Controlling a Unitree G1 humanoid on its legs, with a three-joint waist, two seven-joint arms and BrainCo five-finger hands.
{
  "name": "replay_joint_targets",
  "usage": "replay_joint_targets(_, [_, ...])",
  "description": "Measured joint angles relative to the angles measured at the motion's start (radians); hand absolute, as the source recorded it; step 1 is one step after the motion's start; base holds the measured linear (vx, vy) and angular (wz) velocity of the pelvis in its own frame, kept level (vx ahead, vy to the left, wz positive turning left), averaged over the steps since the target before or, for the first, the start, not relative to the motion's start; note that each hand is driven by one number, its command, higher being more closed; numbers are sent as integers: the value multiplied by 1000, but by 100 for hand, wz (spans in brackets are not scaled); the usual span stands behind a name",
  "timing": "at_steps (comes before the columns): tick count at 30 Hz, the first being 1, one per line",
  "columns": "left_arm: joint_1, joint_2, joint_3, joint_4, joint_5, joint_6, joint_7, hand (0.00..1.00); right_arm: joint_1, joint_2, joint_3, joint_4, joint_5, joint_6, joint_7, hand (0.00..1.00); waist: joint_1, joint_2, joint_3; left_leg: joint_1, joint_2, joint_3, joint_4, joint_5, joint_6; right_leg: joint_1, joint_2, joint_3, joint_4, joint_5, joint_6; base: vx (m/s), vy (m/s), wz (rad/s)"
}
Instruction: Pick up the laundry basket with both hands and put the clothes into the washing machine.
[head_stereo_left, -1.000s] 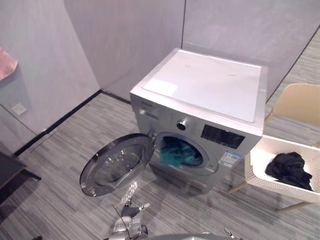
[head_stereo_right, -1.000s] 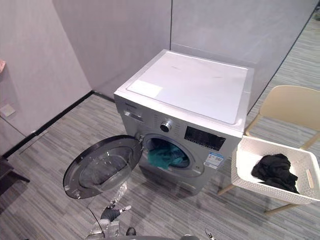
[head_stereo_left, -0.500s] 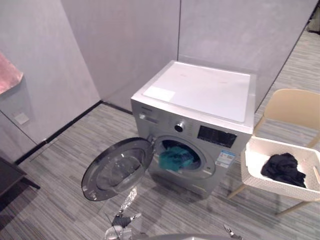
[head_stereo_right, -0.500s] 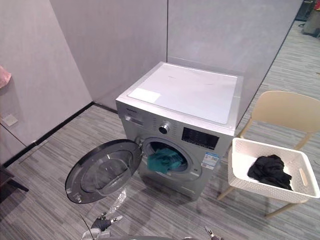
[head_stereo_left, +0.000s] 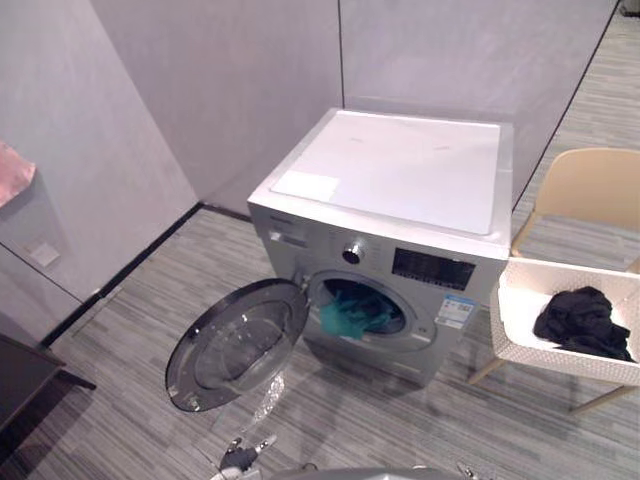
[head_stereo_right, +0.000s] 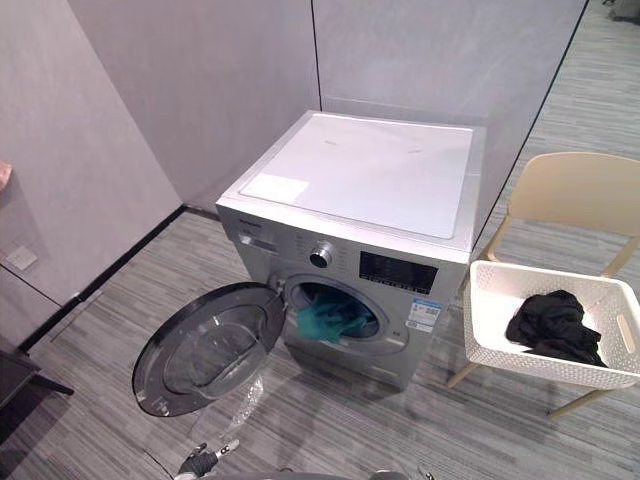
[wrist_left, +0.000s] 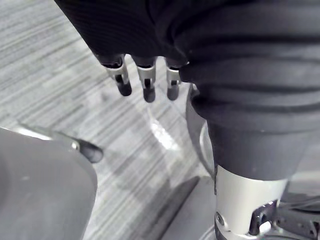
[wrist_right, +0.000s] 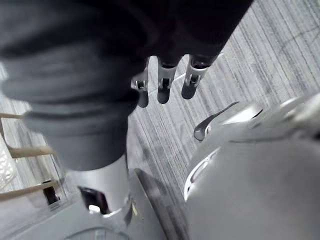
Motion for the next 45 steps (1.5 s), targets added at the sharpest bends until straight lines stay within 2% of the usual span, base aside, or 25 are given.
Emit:
replay_joint_targets(4, [-12, 0, -4, -2, 1, -1, 1, 0, -14, 23, 29, -22, 0, -1, 17, 0, 1, -45, -13, 39, -54, 8, -10, -36, 30, -18, -70, 15, 116, -87, 33, 153, 44, 0])
replay_joint_targets(6, [-23, 5, -20, -2, -1, 2, 4, 0, -16, 29, 46, -62, -8, -1, 26, 0, -1, -68, -10, 57, -87, 26, 18, -72, 35, -142, -127, 82, 403, -106, 57, 161, 35, -16])
replay_joint_targets(7, [-29, 20, -46, -3, -1, 6, 5, 0, -15, 35, 46, -75, -13, 0, 26, 0, -3, -87, 0, 80, -104, 26, 42, -93, 39, -207, -149, 123, 565, -69, 47, 166, 29, -8])
replay_joint_targets(8, [-30, 23, -53, -4, -1, 9, 5, 0, -14, 36, 46, -77, -13, 0, 26, 0, -4, -90, 0, 85, -106, 25, 47, -99, 39, -219, -152, 130, 598, -54, 49, 199, 19, 9])
replay_joint_targets(9, [-35, 29, -84, -5, -2, 11, 7, 0, -7, 33, 43, -78, -10, 0, 24, 0, -11, -91, 0, 107, -102, 14, 60, -111, 42, -251, -155, 137, 684, 18, 43, 231, -27, 22])
replay_joint_targets(10, [-42, 29, -126, -19, -3, 11, 7, 0, -4, 23, 35, -78, -10, -1, 22, 0, -27, -54, 4, 129, -76, -1, 52, -110, 43, -274, -159, 127, 742, 62, 40, 226, -43, 28])
replay_joint_targets(12, [-75, 31, -181, -35, -10, 10, 7, 0, -15, 25, 24, -77, 3, -1, 20, 0, -31, -69, 17, 148, -64, -7, 36, -109, 42, -312, -186, 124, 762, -15, 26, 164, -78, 17])
replay_joint_targets(13, [-89, 27, -199, -48, -11, 7, 6, 0, -19, 26, 9, -78, 7, -1, 19, 0, -30, -82, 26, 158, -61, -7, 33, -110, 42, -334, -213, 135, 726, -43, 15, 117, -108, 2])
replay_joint_targets(15, [-95, 18, -207, -49, -12, 4, 3, 0, -9, 29, -45, -75, 7, -1, 16, 0, -37, -72, 27, 178, -34, -1, 26, -110, 41, -326, -219, 184, 551, -41, 12, 152, -227, -4])
replay_joint_targets(17, [-91, 17, -214, -47, -13, -3, 1, 0, 8, 33, -113, -56, 6, 4, 17, 0, -55, -77, 26, 187, -18, -5, 33, -129, 10, -263, -209, 284, 277, 54, -4, 169, -351, 15])
replay_joint_targets(18, [-90, 20, -214, -35, -13, -6, 1, 0, 18, 28, -177, -24, 5, 12, 16, 0, -65, -81, 22, 190, 3, -27, 40, -158, -34, -220, -191, 346, 217, 48, 125, 88, -267, 23])
replay_joint_targets(19, [-85, 10, -214, -32, -12, -6, 0, 0, 24, 23, -189, -12, 5, 17, 14, 0, -64, -61, 22, 188, 21, -29, 42, -160, -37, -219, -180, 343, 220, 25, 145, 127, -474, 25])
replay_joint_targets(21, [-74, -29, -207, -24, -3, -6, -8, 0, 60, -1, -248, 6, 3, 38, 12, 0, -66, -20, 29, 177, 61, -33, 83, -124, -71, -223, -161, 287, 284, -32, 147, 78, -360, 28])
replay_joint_targets(24, [-68, -31, -170, -8, 0, -4, -18, 0, 72, -12, -292, 52, -5, 64, 15, 0, -69, -24, 27, 172, 94, -34, 94, -33, -119, -187, -149, 218, 330, -94, 119, 35, -330, 60])
replay_joint_targets(26, [-72, -22, -147, -2, -2, 0, -17, 0, 50, -12, -296, 74, -15, 67, 17, 0, -68, -21, 25, 138, 139, -34, 135, -2, -136, -161, -106, 170, 307, -87, 88, 6, -272, 41])
replay_joint_targets(28, [-74, -6, -138, -1, -11, 1, -18, 0, 22, -16, -281, 81, -14, 64, 18, 0, -64, -27, 25, 100, 186, -20, 195, 29, -117, -134, -56, 144, 268, -71, 57, -17, -225, 17])
replay_joint_targets(30, [-75, 10, -138, -1, -11, 1, -17, 0, 18, -29, -265, 80, -14, 47, 19, 0, -58, -39, 26, 58, 231, 56, 262, 107, -11, -76, -13, 111, 187, -52, 18, -5, -205, 15])
replay_joint_targets(32, [-73, 14, -157, -1, -11, 1, -16, 0, 23, -45, -246, 87, -13, 38, 17, 0, -64, -38, 26, 39, 262, 114, 277, 153, 37, -34, 13, 88, 128, -24, -5, 0, -206, 35])
replay_joint_targets(33, [-74, 15, -189, -2, -11, 0, -19, 0, 27, -55, -237, 91, -6, 31, 16, 0, -71, -31, 27, 18, 267, 106, 317, 127, 0, -12, 25, 66, 88, 6, -31, -1, -169, 30])
replay_joint_targets(35, [-74, 15, -240, -4, -11, -1, -20, 0, 20, -83, -238, 93, 20, 30, 15, 0, -64, -14, 28, -3, 160, 69, 417, -35, -107, -7, 26, 70, 36, 50, -52, -12, -12, -5])
replay_joint_targets(36, [-74, 15, -252, -4, -11, 0, -20, 0, 18, -84, -238, 84, 25, 29, 15, 0, -65, -9, 29, 1, 119, 58, 419, -77, -131, -2, 31, 71, 16, 66, -55, -20, 70, -15])
replay_joint_targets(37, [-74, 19, -278, -3, -11, 0, -21, 0, 17, -80, -238, 76, 27, 29, 16, 0, -66, -3, 31, 30, 65, 80, 374, -140, -93, 9, 46, 70, -13, 85, -54, -14, 51, 2])
replay_joint_targets(40, [-78, 27, -321, -2, -10, 0, -23, 0, -6, -48, -238, 65, 33, 30, 16, 0, -69, -1, 34, 97, 60, 93, 170, -175, -27, -5, 75, 73, -34, 109, -33, -80, 33, 2])
replay_joint_targets(41, [-81, 27, -332, -2, -10, 0, -24, 0, -14, -44, -238, 60, 33, 30, 16, 0, -72, 9, 34, 101, 57, 93, 155, -181, -15, -8, 74, 76, -37, 118, -30, -98, 82, -12])
replay_joint_targets(45, [-83, 43, -364, 2, -8, 1, -39, 0, -14, -9, -229, 42, 34, 31, 19, 0, -65, -1, 40, 106, 19, 118, 135, -166, 5, -16, 47, 110, -60, 161, -7, -71, 88, -20])
